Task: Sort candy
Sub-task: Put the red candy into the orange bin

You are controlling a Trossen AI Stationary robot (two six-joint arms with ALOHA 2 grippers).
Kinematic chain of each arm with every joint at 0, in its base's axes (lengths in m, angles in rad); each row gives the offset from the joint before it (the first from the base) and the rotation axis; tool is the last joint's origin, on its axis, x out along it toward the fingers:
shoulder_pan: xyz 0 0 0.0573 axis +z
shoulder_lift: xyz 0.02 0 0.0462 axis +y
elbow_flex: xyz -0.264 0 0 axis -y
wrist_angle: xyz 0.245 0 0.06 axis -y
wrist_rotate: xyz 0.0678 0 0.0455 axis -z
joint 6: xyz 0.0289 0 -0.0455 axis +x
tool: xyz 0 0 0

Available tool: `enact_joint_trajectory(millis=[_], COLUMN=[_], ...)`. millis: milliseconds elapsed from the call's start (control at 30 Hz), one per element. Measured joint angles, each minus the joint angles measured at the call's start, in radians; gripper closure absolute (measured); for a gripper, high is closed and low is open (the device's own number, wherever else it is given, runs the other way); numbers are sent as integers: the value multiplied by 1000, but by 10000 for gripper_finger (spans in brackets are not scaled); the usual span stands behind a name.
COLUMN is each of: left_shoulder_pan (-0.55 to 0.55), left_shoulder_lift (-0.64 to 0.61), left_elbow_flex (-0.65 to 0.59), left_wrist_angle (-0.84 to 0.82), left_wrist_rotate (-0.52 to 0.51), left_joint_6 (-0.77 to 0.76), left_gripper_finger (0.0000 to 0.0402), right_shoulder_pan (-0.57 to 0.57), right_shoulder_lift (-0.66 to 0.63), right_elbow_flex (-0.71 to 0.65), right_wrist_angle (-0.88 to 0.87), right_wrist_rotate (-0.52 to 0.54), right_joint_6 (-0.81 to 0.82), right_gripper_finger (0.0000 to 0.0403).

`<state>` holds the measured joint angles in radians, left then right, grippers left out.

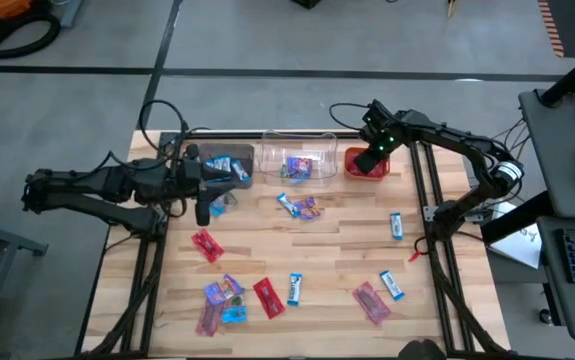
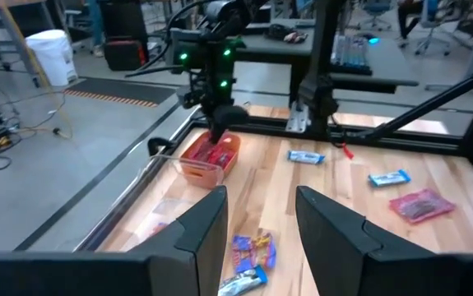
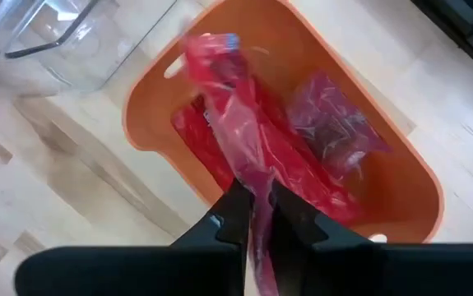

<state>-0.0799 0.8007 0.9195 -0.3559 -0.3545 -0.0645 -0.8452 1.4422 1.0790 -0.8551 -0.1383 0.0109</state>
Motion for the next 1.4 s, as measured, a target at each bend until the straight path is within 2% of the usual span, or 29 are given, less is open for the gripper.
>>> enact_joint_trajectory(millis=[200, 367, 567, 767, 967, 1200, 1400], left_shoulder_pan=[0, 0, 0, 0, 0, -5, -5], left_shoulder_lift=[10, 9, 9, 14, 45, 94, 129], left_elbow_flex=[0, 0, 0, 0, -15, -48, -53], left_wrist_angle=[-5, -6, -6, -5, -4, -34, -167], left_wrist_rotate=[-30, -31, -31, -31, -30, -29, -1], left_joint_6=[0, 0, 0, -1, -17, -65, -184], left_gripper_finger=[272, 272, 272, 272, 272, 272, 272], right_shoulder_pan=[0, 0, 0, 0, 35, 141, 271], right_shoulder_lift=[0, 0, 0, -3, -15, -81, -201], right_elbow_flex=[0, 7, 32, 58, 57, 55, 55], right_wrist_angle=[0, -7, -27, -56, -44, -38, -23], right_wrist_rotate=[16, 149, 173, 172, 86, 86, 90], right_joint_6=[-8, 31, 57, 64, 68, 99, 174], right_gripper_finger=[320, 274, 250, 249, 267, 293, 315])
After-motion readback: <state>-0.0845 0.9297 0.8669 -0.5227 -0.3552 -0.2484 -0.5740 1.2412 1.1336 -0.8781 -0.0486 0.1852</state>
